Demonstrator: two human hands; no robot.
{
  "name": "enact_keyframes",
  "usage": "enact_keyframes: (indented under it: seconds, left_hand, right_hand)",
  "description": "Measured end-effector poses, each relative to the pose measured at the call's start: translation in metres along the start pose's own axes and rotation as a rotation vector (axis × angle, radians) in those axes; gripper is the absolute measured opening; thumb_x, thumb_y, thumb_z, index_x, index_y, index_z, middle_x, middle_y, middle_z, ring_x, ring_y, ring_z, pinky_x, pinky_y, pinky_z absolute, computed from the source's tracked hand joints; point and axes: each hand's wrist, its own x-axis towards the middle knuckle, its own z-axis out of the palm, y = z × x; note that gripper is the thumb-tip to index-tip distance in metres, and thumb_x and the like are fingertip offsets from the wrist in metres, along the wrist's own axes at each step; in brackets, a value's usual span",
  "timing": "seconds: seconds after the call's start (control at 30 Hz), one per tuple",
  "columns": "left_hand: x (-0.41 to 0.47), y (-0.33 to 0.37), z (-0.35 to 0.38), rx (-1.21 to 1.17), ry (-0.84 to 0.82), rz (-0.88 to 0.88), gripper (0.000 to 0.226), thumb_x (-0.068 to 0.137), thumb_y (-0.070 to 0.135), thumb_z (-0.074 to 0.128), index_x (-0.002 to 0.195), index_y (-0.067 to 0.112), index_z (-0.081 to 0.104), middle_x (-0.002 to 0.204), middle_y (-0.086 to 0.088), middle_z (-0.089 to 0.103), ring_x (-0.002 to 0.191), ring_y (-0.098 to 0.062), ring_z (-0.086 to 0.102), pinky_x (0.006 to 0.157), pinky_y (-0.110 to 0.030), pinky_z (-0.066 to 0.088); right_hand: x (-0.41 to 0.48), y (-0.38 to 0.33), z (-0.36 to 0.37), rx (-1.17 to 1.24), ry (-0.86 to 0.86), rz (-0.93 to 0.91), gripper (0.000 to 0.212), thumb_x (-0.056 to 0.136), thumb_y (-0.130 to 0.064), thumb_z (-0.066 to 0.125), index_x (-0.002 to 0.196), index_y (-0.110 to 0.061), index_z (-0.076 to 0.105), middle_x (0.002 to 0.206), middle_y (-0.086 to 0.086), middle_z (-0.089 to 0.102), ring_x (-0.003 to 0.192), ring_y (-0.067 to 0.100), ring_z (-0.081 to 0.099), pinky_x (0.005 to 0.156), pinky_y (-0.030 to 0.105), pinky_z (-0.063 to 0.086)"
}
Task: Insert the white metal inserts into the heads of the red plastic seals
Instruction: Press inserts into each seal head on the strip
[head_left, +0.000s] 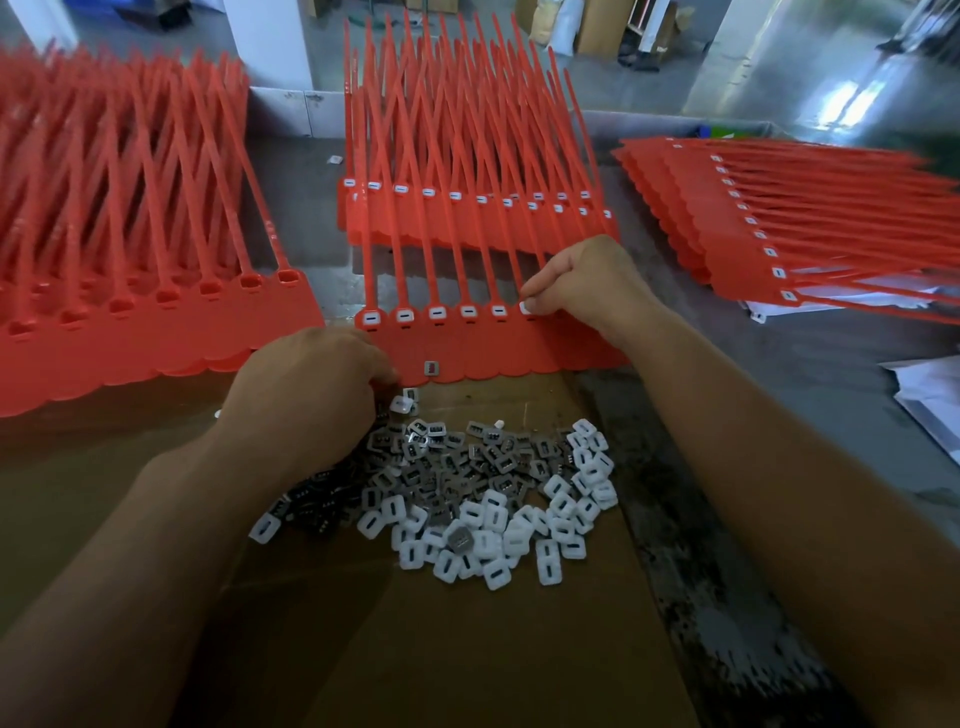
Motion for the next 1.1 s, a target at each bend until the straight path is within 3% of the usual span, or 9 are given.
enact_keyframes:
  seconds: [0.1,0.3,0.4,0.5,0.63,0.77,0.83,0.97,1.1]
  left_hand:
    - [0.0,-0.001,0.0,-0.002,0.0,0.007,0.041,0.082,0.003,0.047,0.108,0.027,0.068,0.121,0.007,0.06,0.109,-0.018,0.054,0.091,-0.039,0.046]
    - [-0.001,0.0,-0.002,0.008,0.0,0.018,0.04,0.083,0.003,0.049,0.109,0.027,0.067,0.12,0.007,0.06,0.108,-0.019,0.055,0.09,-0.04,0.047]
    - [-0.001,0.0,-0.003,0.022,-0.006,0.021,0.038,0.084,0.004,0.049,0.109,0.028,0.067,0.12,0.007,0.06,0.108,-0.018,0.055,0.089,-0.04,0.047]
    - [-0.001,0.0,-0.003,0.025,-0.004,0.025,0.038,0.085,0.005,0.049,0.109,0.028,0.067,0.119,0.008,0.06,0.108,-0.017,0.055,0.089,-0.039,0.047]
    - [0.0,0.002,-0.003,0.018,0.0,0.017,0.038,0.084,0.004,0.05,0.108,0.027,0.068,0.118,0.007,0.061,0.106,-0.019,0.056,0.088,-0.04,0.048]
    - [0.0,0.001,-0.003,0.01,0.003,0.018,0.038,0.084,0.004,0.049,0.109,0.027,0.067,0.12,0.007,0.06,0.108,-0.018,0.056,0.089,-0.039,0.047]
    - [0.001,0.001,-0.002,0.012,0.001,0.013,0.039,0.084,0.005,0.048,0.11,0.027,0.067,0.121,0.007,0.06,0.109,-0.018,0.055,0.091,-0.039,0.047]
    - [0.002,0.0,-0.001,0.014,-0.005,-0.002,0.04,0.084,0.006,0.047,0.112,0.027,0.066,0.122,0.007,0.059,0.111,-0.018,0.054,0.092,-0.04,0.046]
    - [0.001,0.002,-0.001,0.017,0.001,-0.005,0.041,0.084,0.004,0.046,0.111,0.027,0.066,0.121,0.006,0.06,0.108,-0.018,0.055,0.092,-0.04,0.046]
  right_hand:
    - [0.006,-0.008,-0.004,-0.029,-0.063,0.062,0.02,0.065,-0.008,0.08,0.064,-0.023,0.067,0.072,-0.011,0.064,0.082,0.004,0.054,0.076,0.018,0.039]
    - [0.016,-0.016,-0.005,-0.076,-0.123,0.118,0.019,0.072,0.0,0.067,0.089,-0.01,0.07,0.105,0.012,0.068,0.085,0.021,0.062,0.076,0.025,0.049]
    - [0.019,-0.02,-0.007,-0.109,-0.179,0.13,0.027,0.072,-0.002,0.068,0.099,-0.006,0.069,0.09,0.008,0.067,0.069,0.012,0.054,0.062,0.02,0.046]
    - [0.018,-0.02,-0.011,-0.117,-0.238,0.129,0.022,0.075,-0.003,0.068,0.095,-0.011,0.069,0.069,-0.003,0.057,0.057,0.006,0.048,0.053,0.016,0.041]
    - [0.013,-0.018,-0.013,-0.135,-0.239,0.068,0.017,0.074,-0.004,0.071,0.087,-0.016,0.07,0.069,-0.007,0.058,0.064,0.005,0.051,0.06,0.016,0.041]
    - [-0.009,-0.015,-0.017,-0.076,-0.121,-0.084,0.015,0.075,-0.007,0.073,0.08,-0.02,0.067,0.075,-0.011,0.061,0.083,0.008,0.058,0.08,0.021,0.046]
    - [-0.032,-0.015,-0.023,-0.094,-0.094,-0.2,0.012,0.076,-0.012,0.074,0.082,-0.021,0.068,0.077,-0.011,0.064,0.077,0.004,0.06,0.075,0.017,0.047]
    - [-0.088,-0.016,-0.029,-0.146,-0.42,-0.368,0.017,0.076,-0.014,0.073,0.075,-0.03,0.066,0.065,-0.024,0.062,0.065,-0.014,0.057,0.062,0.001,0.041]
    - [-0.111,-0.005,-0.023,-0.257,-0.575,-0.385,0.015,0.076,-0.021,0.074,0.088,-0.029,0.071,0.071,-0.024,0.058,0.074,-0.013,0.054,0.068,0.004,0.041]
